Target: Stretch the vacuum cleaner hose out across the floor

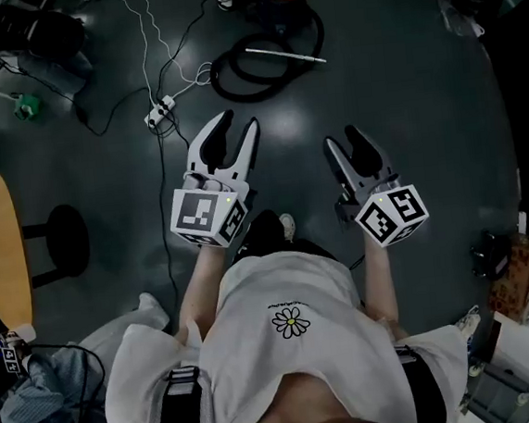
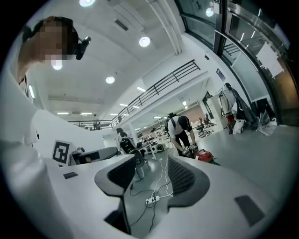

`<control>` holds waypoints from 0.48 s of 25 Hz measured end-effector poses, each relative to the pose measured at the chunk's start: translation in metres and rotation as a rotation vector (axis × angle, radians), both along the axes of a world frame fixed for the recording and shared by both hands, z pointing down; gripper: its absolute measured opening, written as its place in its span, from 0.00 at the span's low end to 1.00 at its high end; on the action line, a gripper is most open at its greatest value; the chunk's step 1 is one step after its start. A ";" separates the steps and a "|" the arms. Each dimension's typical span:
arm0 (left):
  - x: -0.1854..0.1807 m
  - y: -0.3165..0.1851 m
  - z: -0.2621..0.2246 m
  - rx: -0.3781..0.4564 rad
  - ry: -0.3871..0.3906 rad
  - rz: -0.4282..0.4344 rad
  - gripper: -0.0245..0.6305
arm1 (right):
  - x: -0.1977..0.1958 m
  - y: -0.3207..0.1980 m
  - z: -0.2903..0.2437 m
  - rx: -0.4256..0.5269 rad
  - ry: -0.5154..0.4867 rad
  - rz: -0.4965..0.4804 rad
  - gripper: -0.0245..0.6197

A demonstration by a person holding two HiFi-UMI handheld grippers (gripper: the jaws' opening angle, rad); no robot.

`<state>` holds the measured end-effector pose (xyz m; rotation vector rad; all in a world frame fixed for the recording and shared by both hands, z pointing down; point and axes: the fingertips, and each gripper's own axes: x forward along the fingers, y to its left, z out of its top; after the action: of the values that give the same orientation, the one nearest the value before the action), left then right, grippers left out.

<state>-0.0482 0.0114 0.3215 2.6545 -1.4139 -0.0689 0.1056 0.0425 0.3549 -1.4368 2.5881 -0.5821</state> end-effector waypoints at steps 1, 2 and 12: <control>0.000 -0.015 0.002 -0.005 -0.002 -0.005 0.27 | -0.001 -0.015 0.003 -0.006 0.018 -0.008 0.39; 0.001 -0.030 0.004 -0.010 -0.002 -0.009 0.27 | -0.001 -0.031 0.006 -0.010 0.039 -0.014 0.39; 0.005 -0.267 0.063 -0.051 0.036 0.006 0.27 | -0.006 -0.263 0.042 -0.044 0.161 -0.022 0.39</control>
<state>-0.0431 -0.2557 0.3840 2.6035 -1.3777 -0.0782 0.0991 -0.2204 0.3969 -1.5305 2.7330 -0.5514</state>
